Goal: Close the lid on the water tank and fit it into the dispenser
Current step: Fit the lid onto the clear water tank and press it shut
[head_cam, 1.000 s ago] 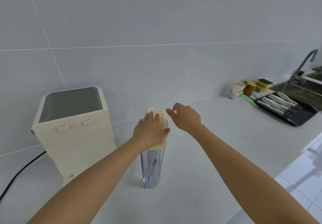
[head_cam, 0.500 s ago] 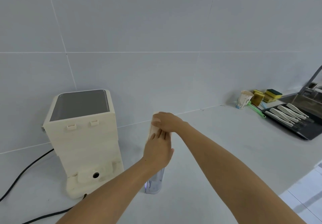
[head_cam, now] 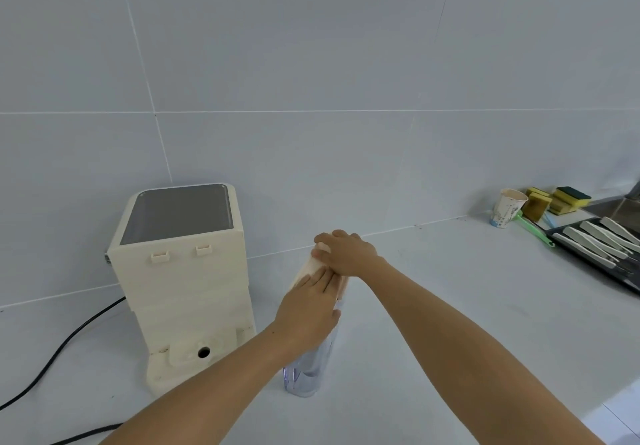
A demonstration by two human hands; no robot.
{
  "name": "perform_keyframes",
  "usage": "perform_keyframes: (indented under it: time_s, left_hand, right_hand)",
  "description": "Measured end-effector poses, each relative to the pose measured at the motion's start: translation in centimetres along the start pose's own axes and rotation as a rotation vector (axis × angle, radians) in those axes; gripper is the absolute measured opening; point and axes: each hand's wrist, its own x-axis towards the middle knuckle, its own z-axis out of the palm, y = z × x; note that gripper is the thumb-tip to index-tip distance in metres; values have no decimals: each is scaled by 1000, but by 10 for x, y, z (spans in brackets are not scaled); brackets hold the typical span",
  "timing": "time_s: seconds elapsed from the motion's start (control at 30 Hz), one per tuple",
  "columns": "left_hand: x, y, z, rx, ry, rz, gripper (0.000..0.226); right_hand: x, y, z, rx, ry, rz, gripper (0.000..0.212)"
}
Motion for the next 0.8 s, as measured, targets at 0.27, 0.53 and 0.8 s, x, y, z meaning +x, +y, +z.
perform_keyframes:
  time_s: [0.27, 0.53, 0.8]
  left_hand:
    - [-11, -20, -4, 97, -34, 14, 60]
    - [-26, -38, -1, 165, -108, 20, 68]
    - [-19, -61, -10, 128, -185, 6, 69]
  right_hand:
    - [-5, 14, 8, -139, 123, -58, 42]
    - [-31, 45, 29, -288, 162, -177, 41]
    - [-55, 56, 46, -401, 275, -233, 59]
